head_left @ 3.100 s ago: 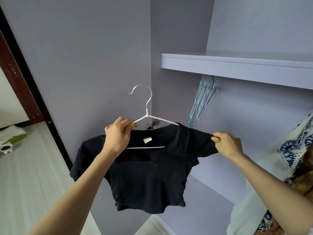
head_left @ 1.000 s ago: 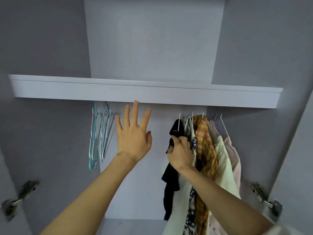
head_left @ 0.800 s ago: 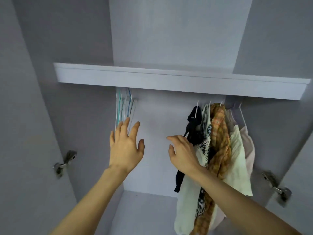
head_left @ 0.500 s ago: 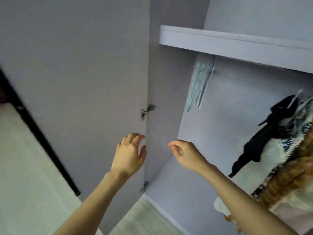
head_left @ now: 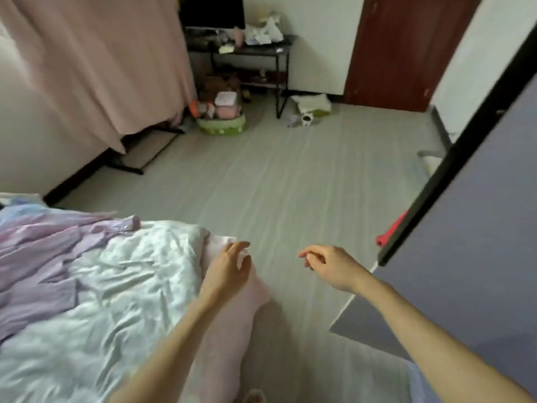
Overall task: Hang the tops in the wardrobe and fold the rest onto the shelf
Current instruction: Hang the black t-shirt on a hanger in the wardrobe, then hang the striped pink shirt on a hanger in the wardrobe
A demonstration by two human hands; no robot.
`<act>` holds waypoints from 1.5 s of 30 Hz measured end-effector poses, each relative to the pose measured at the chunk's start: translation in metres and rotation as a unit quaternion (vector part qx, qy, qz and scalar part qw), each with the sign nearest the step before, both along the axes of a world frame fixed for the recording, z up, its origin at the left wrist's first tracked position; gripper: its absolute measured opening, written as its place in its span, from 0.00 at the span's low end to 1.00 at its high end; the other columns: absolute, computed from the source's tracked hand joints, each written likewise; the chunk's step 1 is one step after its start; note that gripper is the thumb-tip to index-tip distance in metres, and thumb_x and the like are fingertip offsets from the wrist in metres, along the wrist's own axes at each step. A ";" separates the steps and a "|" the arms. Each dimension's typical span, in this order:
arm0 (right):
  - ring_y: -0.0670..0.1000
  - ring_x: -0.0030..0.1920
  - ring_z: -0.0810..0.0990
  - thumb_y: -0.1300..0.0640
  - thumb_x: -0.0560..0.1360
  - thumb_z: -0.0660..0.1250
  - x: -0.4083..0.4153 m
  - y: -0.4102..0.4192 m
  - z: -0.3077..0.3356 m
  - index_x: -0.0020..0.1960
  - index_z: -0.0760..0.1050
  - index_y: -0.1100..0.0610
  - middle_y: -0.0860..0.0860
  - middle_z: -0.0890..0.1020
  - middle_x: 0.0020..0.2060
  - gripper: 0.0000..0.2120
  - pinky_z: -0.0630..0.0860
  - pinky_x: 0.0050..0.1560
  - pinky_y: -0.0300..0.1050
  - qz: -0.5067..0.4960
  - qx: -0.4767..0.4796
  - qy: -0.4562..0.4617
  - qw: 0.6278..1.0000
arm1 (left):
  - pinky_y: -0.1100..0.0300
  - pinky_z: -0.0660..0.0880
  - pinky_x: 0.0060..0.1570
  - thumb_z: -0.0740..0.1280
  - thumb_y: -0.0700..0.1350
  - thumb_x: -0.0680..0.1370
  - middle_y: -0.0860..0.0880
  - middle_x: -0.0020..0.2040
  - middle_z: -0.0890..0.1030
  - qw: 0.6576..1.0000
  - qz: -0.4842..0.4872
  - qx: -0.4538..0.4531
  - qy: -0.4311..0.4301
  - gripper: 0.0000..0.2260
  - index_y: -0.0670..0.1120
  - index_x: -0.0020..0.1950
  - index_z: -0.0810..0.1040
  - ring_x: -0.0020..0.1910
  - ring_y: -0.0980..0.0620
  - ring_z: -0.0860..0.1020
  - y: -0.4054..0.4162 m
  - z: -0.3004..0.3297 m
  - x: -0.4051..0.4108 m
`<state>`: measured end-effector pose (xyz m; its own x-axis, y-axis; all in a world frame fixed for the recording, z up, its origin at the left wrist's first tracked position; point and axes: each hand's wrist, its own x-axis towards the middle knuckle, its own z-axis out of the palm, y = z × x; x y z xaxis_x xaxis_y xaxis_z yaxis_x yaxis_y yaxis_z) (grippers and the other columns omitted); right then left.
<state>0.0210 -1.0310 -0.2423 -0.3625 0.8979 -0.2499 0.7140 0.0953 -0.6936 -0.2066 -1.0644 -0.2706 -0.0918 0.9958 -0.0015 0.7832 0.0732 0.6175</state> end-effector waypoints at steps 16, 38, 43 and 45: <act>0.48 0.43 0.79 0.61 0.78 0.57 -0.429 0.049 -0.027 0.56 0.78 0.54 0.46 0.80 0.42 0.13 0.74 0.48 0.40 0.345 0.006 0.018 0.939 | 0.55 0.72 0.55 0.61 0.41 0.79 0.44 0.59 0.79 0.913 0.406 0.000 -0.036 0.14 0.42 0.64 0.76 0.56 0.47 0.78 -0.099 -0.018 -0.353; 0.53 0.73 0.58 0.57 0.77 0.58 -1.017 0.018 -0.143 0.76 0.54 0.54 0.51 0.60 0.74 0.28 0.62 0.67 0.58 0.613 0.245 -0.033 0.750 | 0.53 0.66 0.65 0.60 0.42 0.80 0.46 0.69 0.68 0.727 0.686 -0.003 0.004 0.20 0.45 0.72 0.66 0.68 0.47 0.66 -0.161 -0.105 -0.697; 0.50 0.77 0.44 0.48 0.78 0.60 -1.091 -0.018 -0.165 0.77 0.45 0.53 0.47 0.48 0.77 0.34 0.46 0.72 0.64 0.631 0.279 -0.062 0.721 | 0.59 0.68 0.60 0.59 0.43 0.80 0.50 0.70 0.66 0.712 0.702 -0.005 -0.017 0.19 0.48 0.72 0.66 0.66 0.51 0.69 -0.189 -0.132 -0.705; 0.51 0.77 0.43 0.42 0.77 0.58 -1.112 -0.028 -0.175 0.77 0.42 0.53 0.48 0.48 0.77 0.37 0.40 0.71 0.68 0.637 0.294 -0.084 0.708 | 0.61 0.68 0.59 0.59 0.44 0.81 0.52 0.70 0.66 0.712 0.701 -0.009 -0.020 0.19 0.50 0.72 0.65 0.66 0.52 0.69 -0.203 -0.139 -0.710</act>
<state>-1.0911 -1.0590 -0.4171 -0.9810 -0.1634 -0.1044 -0.1427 0.9730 -0.1815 -0.9170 -1.2669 -0.4098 -0.9962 -0.0759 -0.0438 -0.0865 0.7742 0.6270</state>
